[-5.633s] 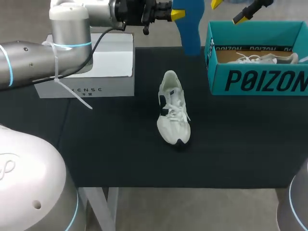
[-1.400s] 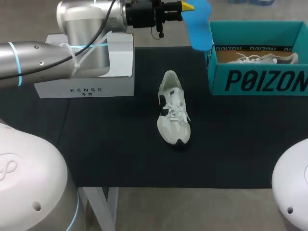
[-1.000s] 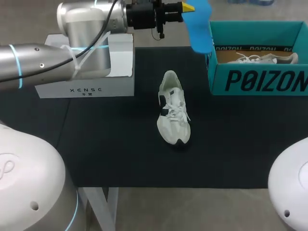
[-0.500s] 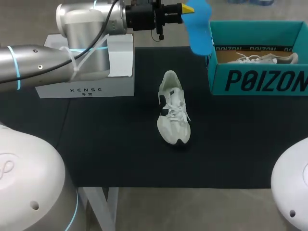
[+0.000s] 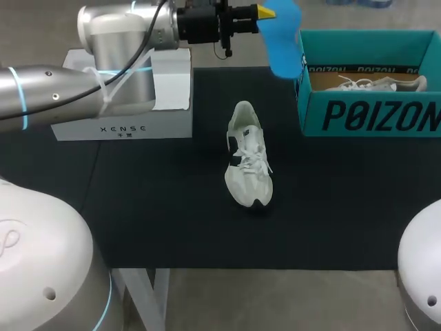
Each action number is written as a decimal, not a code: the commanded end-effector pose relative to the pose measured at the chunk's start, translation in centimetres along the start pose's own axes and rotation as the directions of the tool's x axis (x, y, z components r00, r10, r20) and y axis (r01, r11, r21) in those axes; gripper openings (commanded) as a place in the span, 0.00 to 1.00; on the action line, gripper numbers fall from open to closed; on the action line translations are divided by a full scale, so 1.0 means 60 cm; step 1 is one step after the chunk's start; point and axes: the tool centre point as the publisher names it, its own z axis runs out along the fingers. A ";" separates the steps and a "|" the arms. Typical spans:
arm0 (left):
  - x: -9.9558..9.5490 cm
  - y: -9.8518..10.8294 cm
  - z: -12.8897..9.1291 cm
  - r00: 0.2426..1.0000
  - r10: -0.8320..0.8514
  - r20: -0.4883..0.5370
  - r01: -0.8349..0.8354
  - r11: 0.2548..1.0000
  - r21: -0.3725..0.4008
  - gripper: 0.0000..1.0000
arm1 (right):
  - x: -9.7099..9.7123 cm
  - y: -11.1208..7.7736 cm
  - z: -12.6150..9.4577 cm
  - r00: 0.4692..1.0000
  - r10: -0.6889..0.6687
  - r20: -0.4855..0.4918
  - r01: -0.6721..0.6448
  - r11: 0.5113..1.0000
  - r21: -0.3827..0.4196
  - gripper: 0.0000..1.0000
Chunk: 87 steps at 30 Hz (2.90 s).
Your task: Take the shoe out of the shoebox, open the shoe tongue, remove and reinsert the insole, then place the shoe into the shoebox
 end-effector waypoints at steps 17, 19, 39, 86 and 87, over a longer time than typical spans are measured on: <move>0.000 -0.012 -0.035 0.999 -0.035 -0.031 0.036 0.999 0.036 0.00 | -0.097 -0.048 0.038 0.647 -0.089 -0.757 -0.213 0.933 -0.291 1.00; 0.000 -0.013 -0.036 0.999 -0.036 -0.030 0.037 0.999 0.037 0.00 | -0.098 -0.047 0.037 0.628 -0.076 -0.774 -0.208 0.943 -0.261 1.00; 0.002 -0.013 -0.045 0.997 -0.050 -0.059 0.051 0.998 0.024 0.00 | -0.104 -0.020 0.034 0.505 -0.093 -0.858 -0.109 0.979 -0.170 1.00; 0.051 0.058 -0.047 0.297 0.951 0.089 -0.944 0.279 0.175 0.00 | -0.102 -0.014 0.084 0.231 -0.006 -0.973 -0.148 0.988 -0.042 1.00; 0.051 0.058 -0.047 0.268 0.958 0.097 -0.952 0.249 0.177 0.00 | -0.102 -0.014 0.084 0.231 -0.006 -0.973 -0.149 0.988 -0.041 1.00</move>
